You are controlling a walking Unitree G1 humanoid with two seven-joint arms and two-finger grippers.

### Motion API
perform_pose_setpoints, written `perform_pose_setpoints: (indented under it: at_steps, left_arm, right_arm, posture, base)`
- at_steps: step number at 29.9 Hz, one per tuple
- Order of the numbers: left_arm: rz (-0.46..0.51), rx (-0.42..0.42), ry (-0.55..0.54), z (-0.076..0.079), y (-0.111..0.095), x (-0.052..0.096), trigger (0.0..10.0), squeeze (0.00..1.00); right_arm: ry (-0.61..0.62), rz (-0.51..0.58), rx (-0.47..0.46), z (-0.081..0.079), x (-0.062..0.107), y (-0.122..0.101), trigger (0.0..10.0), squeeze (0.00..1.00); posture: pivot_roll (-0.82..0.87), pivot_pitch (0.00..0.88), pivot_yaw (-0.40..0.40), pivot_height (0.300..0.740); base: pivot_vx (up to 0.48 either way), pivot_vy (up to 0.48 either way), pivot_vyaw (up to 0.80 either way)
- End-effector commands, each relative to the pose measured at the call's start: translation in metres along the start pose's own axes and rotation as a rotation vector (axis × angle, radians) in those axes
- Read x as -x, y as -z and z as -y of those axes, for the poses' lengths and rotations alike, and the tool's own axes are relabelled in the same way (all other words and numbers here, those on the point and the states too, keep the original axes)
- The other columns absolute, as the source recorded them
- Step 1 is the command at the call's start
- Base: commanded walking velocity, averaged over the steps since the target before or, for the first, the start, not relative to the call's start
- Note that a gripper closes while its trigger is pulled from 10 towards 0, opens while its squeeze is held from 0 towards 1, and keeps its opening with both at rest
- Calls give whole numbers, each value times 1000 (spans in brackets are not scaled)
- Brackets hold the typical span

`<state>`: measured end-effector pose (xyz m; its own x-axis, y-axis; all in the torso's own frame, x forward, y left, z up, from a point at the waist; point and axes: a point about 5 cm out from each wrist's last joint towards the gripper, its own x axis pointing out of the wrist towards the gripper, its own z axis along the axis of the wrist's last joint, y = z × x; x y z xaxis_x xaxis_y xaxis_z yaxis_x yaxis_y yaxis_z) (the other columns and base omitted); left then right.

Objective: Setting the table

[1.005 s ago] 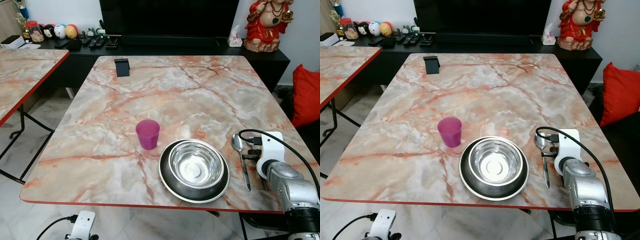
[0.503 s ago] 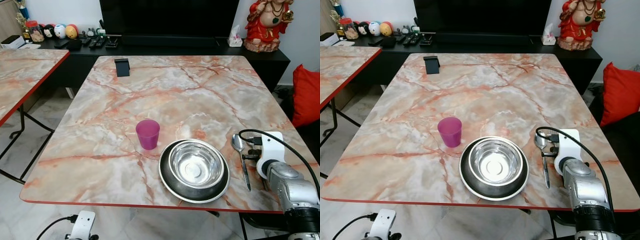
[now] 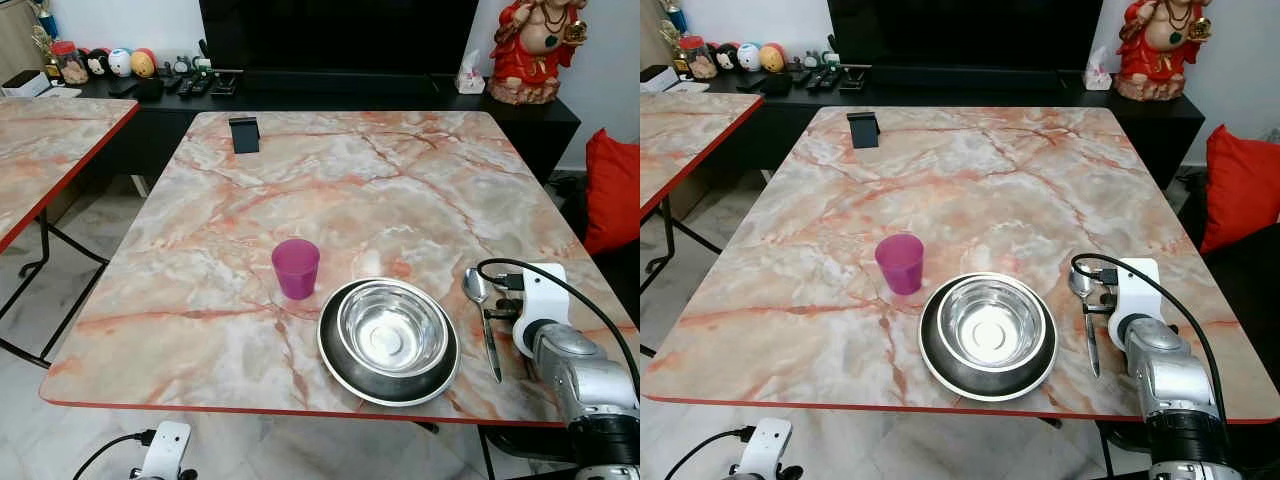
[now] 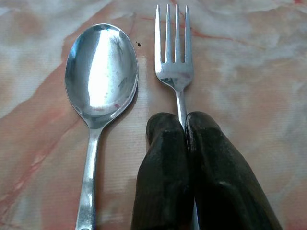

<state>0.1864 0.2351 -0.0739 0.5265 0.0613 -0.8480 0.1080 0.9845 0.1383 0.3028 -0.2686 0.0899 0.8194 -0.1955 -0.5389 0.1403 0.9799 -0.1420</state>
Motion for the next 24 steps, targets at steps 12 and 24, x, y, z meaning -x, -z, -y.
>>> perform_pose_setpoints:
  at_steps: [12,24]
  left_arm:
    - [-5,-4,-8,-3,0,0,10000,0]
    - [-5,-6,-8,-3,0,0,10000,0]
  right_arm:
    - [7,-12,-8,-1,-1,3,10000,329]
    - [8,-11,-9,-1,-2,2,10000,600]
  posture:
    - [-50,0,14,740]
    - [-50,0,15,740]
  base:
    - [0,0,0]
    - [0,0,0]
